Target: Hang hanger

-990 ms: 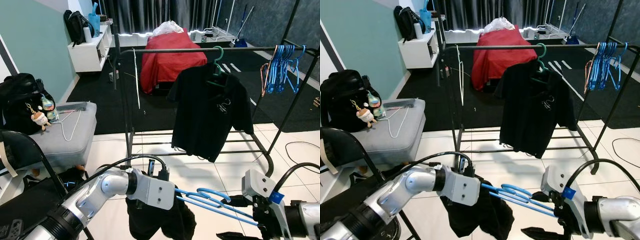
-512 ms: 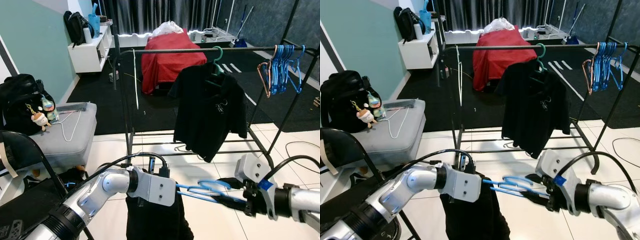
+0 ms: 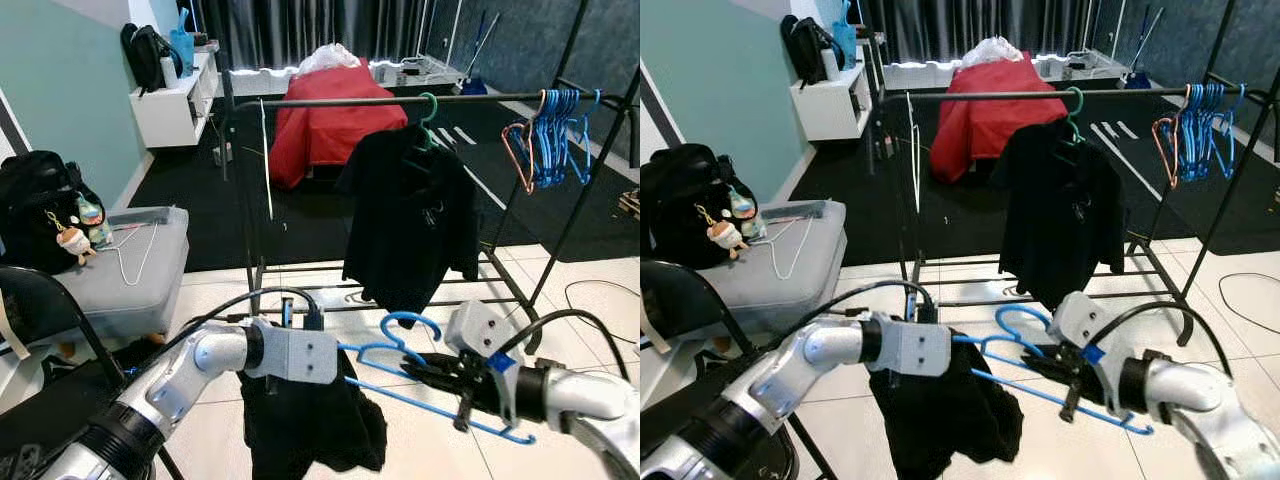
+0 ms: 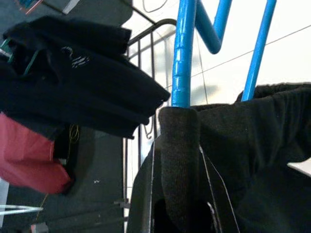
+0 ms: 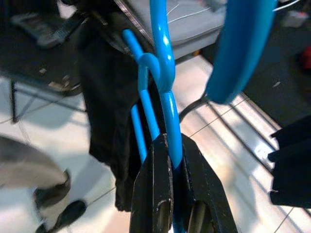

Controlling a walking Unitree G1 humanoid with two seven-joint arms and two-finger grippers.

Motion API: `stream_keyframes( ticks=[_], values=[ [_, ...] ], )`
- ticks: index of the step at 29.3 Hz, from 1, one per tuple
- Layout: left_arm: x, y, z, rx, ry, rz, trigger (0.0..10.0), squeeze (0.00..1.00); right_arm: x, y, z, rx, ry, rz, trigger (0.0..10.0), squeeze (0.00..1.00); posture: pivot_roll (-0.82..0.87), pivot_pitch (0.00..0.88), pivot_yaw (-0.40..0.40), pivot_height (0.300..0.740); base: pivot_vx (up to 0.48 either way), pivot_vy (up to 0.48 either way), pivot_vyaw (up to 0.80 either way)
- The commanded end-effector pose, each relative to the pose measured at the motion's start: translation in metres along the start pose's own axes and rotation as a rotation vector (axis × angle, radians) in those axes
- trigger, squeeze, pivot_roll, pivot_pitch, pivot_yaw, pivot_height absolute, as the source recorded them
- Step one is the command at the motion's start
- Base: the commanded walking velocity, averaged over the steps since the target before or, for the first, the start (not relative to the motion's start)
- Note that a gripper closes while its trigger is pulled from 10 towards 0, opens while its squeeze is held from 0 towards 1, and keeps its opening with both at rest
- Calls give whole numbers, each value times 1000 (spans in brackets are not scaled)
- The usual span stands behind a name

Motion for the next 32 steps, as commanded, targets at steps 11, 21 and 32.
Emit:
stream_keyframes(
  ticks=[11, 21, 32],
  values=[
    [-5, 42, -45, -102, 153, 193, 10000, 1000, 13, 21, 33, -40, -222, 116, 0, 0, -200, 0, 33, 740, 0, 0, 0],
    [-32, 49, -66, -272, 259, 309, 10000, 1000, 9, 29, 57, -58, -351, 162, 0, 0, -198, 0, 38, 740, 0, 0, 0],
    [-48, 1, -83, -742, 601, 350, 10000, 1000, -15, 96, 76, 34, -380, 507, 0, 0, -182, 0, 34, 740, 0, 0, 0]
  ],
)
Point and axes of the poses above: a point about 5 cm out from each wrist's last joint towards the gripper, its own x axis pointing out of the wrist towards the gripper, its own y axis along the axis of the wrist's last joint, z = x × y, the point moved 6 cm from there along x, pointing out of the wrist towards the gripper, and after that the axes turned 7 degrees about -x, right-handed, at the moved point
